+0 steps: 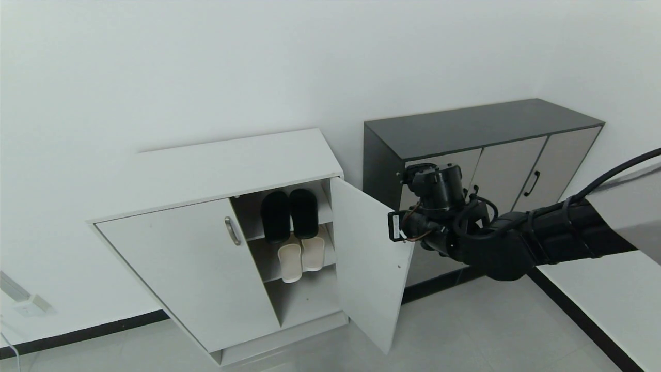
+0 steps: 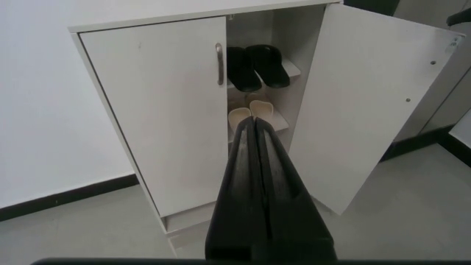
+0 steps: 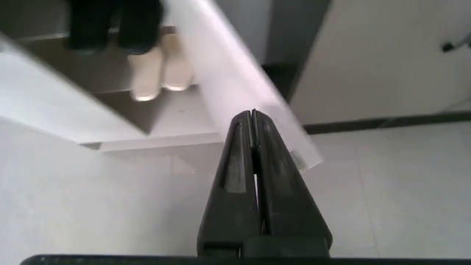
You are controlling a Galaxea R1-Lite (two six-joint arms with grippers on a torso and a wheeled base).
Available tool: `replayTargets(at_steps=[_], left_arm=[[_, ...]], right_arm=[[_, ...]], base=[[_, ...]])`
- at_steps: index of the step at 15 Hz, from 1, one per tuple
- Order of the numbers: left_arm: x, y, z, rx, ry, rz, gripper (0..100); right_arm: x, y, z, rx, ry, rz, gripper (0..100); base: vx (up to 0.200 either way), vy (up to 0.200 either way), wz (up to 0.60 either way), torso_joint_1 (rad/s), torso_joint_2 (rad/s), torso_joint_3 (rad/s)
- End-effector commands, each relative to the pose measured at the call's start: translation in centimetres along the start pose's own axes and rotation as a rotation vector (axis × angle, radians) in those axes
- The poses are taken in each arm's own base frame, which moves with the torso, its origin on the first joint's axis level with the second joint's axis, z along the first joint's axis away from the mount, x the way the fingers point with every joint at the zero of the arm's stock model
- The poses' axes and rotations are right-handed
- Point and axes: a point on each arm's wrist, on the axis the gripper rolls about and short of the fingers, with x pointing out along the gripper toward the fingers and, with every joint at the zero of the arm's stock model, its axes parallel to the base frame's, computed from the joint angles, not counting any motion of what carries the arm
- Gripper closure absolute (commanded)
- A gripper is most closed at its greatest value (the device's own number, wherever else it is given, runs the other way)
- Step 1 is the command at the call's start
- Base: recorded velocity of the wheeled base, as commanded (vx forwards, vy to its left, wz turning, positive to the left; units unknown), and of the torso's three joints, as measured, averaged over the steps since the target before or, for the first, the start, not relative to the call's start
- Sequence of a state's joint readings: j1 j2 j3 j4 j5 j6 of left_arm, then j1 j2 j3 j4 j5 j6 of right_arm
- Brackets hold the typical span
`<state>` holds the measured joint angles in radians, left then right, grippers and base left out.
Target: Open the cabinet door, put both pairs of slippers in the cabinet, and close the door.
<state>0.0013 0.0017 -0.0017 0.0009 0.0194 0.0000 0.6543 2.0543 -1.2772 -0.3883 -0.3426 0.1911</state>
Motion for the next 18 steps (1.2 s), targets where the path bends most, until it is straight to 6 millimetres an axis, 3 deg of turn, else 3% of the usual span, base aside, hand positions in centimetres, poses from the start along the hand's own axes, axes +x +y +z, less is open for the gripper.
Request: replayTargets(at_steps=[1, 4, 6, 10, 13, 18], left_arm=[[0.0, 0.0, 0.0, 0.000, -0.001, 0.001, 100], [0.0, 0.0, 0.0, 0.000, -0.001, -0.001, 100], [0.0, 0.0, 0.0, 0.000, -0.001, 0.001, 100], [0.0, 0.0, 0.0, 0.000, -0.001, 0.001, 100], [0.0, 0.0, 0.0, 0.000, -0.001, 0.001, 100], [0.0, 0.0, 0.0, -0.002, 0.001, 0.001, 100]], right_arm=[[-2.0, 0.9, 0.9, -0.003, -0.030, 0.033, 100], [-1.3, 0.0, 0.7, -0.001, -0.021, 0.006, 100], [0.2, -1.6, 0.2, 0.009, -0.004, -0.036, 100], [1.7, -1.7, -1.3, -0.001, 0.032, -0.048, 100], [1.0, -0.3, -1.4, -0.013, 0.029, -0.013, 100], [-2.6, 3.9, -1.4, -0.050, 0.015, 0.109, 100]], base=[[0.000, 0.000, 0.00, 0.000, 0.00, 0.000], [0.000, 0.000, 0.00, 0.000, 0.00, 0.000], [0.000, 0.000, 0.00, 0.000, 0.00, 0.000], [0.000, 0.000, 0.00, 0.000, 0.00, 0.000], [0.000, 0.000, 0.00, 0.000, 0.00, 0.000], [0.000, 0.000, 0.00, 0.000, 0.00, 0.000]])
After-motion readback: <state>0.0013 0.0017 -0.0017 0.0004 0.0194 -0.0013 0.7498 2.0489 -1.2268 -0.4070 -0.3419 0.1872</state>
